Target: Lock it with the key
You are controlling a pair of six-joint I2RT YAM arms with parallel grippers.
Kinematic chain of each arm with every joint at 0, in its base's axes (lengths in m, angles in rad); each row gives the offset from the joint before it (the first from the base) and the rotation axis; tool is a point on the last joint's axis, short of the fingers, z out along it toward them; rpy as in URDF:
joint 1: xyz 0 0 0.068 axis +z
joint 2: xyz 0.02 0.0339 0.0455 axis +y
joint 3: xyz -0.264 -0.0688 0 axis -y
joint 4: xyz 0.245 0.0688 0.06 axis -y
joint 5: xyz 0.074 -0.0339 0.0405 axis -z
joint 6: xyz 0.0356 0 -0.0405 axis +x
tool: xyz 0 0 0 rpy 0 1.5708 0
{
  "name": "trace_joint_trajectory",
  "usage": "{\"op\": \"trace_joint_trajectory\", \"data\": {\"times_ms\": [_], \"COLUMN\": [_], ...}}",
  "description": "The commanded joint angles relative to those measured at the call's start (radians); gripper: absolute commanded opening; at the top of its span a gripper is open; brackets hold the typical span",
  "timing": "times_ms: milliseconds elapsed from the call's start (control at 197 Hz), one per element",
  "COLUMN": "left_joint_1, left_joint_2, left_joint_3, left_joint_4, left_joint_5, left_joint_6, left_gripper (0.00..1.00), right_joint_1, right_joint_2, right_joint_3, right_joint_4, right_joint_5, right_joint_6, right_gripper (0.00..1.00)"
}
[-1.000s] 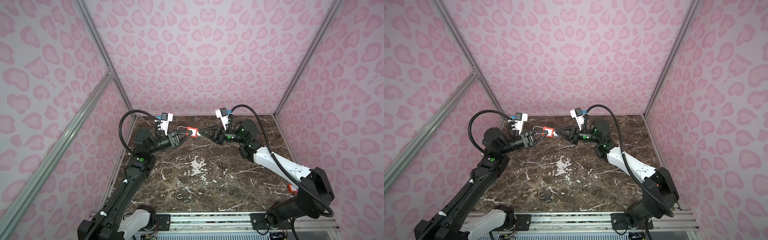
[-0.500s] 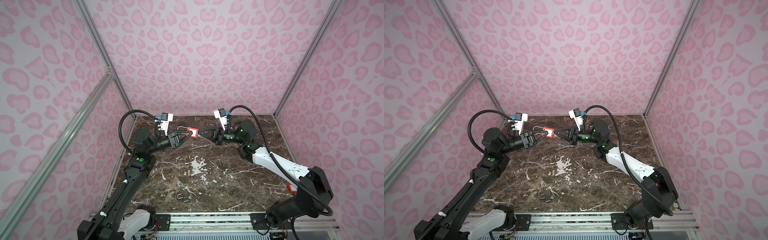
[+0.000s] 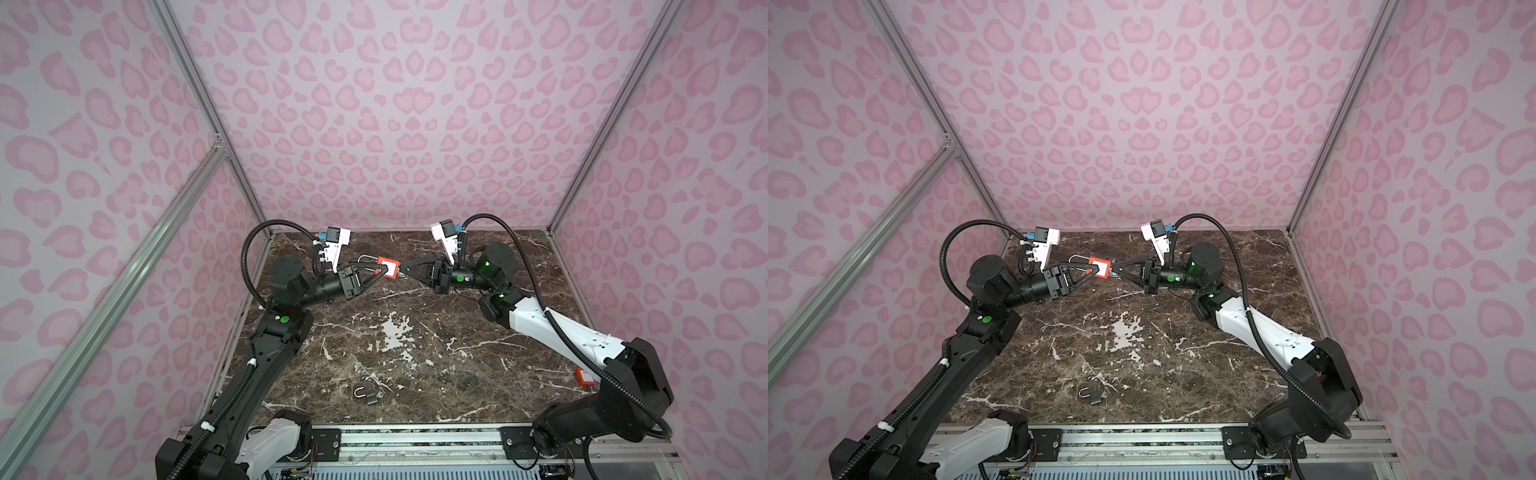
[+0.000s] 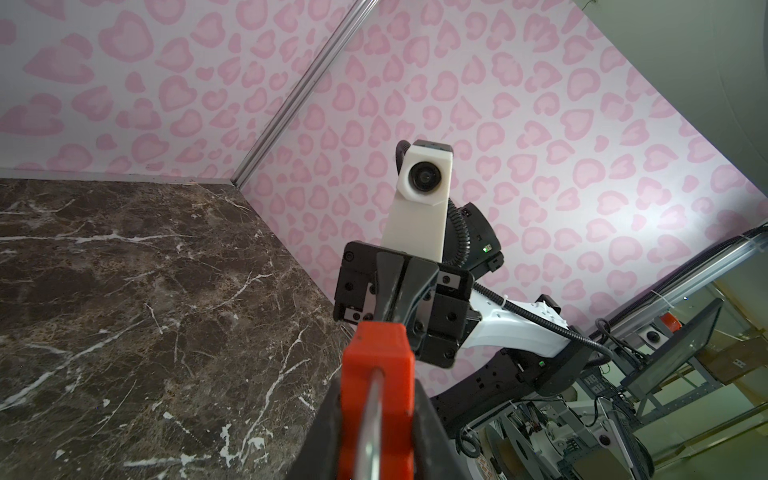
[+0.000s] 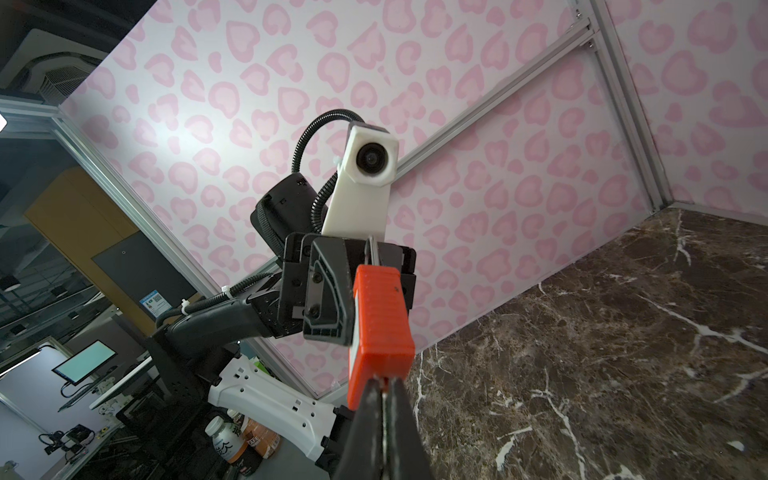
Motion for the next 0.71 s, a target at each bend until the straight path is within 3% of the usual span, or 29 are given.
{"op": "trace_joint_trajectory", "data": {"times_ms": [0, 177, 704], "left_joint_1": [0.006, 0.007, 0.008], "left_joint_2": [0.002, 0.002, 0.018], "left_joint_3": [0.005, 0.006, 0.017], "left_joint_4": [0.056, 0.054, 0.06], "left_joint_5": [-0.045, -0.048, -0.054], "left_joint_6": [-0.005, -0.005, -0.003], "left_gripper": [0.03, 0.04, 0.04], "right_joint_1": [-0.017, -0.026, -0.066], "right_joint_2": [-0.018, -0.043, -0.067], "right_joint_3": [-0.014, -0.018, -0.063], "right_joint_4": [-0.059, -0.172, -0.132], "right_joint_5": [0.007, 0.022, 0.009], "right_joint_6": [-0.077, -0.172, -0.113], "right_gripper": [0.0, 0.0, 0.0]}}
